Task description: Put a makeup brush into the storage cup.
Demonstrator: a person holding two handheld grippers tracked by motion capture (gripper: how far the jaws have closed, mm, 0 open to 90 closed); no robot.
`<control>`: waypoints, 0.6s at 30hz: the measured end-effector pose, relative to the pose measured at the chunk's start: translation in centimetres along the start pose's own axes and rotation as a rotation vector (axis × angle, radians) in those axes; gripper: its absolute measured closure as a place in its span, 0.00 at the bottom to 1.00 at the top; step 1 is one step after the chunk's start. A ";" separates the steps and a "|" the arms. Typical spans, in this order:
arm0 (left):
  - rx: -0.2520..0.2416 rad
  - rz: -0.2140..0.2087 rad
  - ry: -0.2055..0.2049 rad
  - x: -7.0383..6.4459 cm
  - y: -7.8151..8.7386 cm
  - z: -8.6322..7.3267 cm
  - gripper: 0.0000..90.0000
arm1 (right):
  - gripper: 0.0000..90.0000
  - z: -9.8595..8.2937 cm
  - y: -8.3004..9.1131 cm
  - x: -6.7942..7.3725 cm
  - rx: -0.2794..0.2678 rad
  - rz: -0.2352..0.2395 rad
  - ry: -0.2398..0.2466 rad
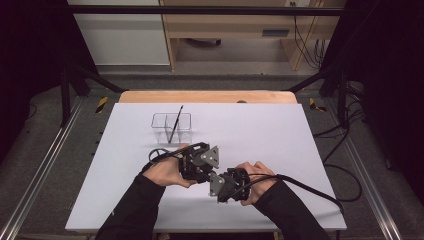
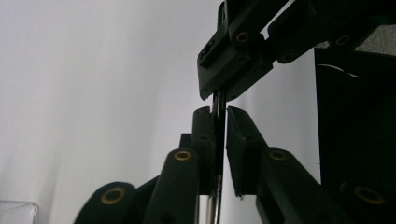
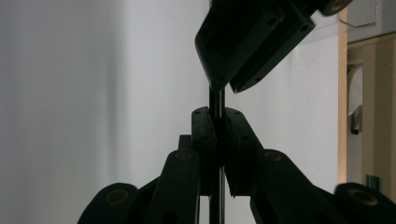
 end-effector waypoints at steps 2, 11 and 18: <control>-0.006 0.008 0.002 0.1 0.1 -0.2 0.86 | 0.93 -0.2 -0.1 -0.1 0.010 -0.005 -0.003; -0.037 0.065 0.030 0.9 0.9 -1.4 0.69 | 0.93 -0.6 -0.7 -0.3 0.007 0.007 -0.026; -0.082 0.102 0.075 1.5 1.5 -2.5 0.58 | 0.93 -1.2 -0.8 -0.4 0.000 0.014 -0.063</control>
Point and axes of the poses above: each handheld gripper's, and its own axes: y roughly backward along the jaws, z roughly out of its top, x roughly to its left, the point moved 9 cm from there along -y, roughly forward along the jaws, and after that the axes turned 6 degrees about x, right-handed, at the moved point
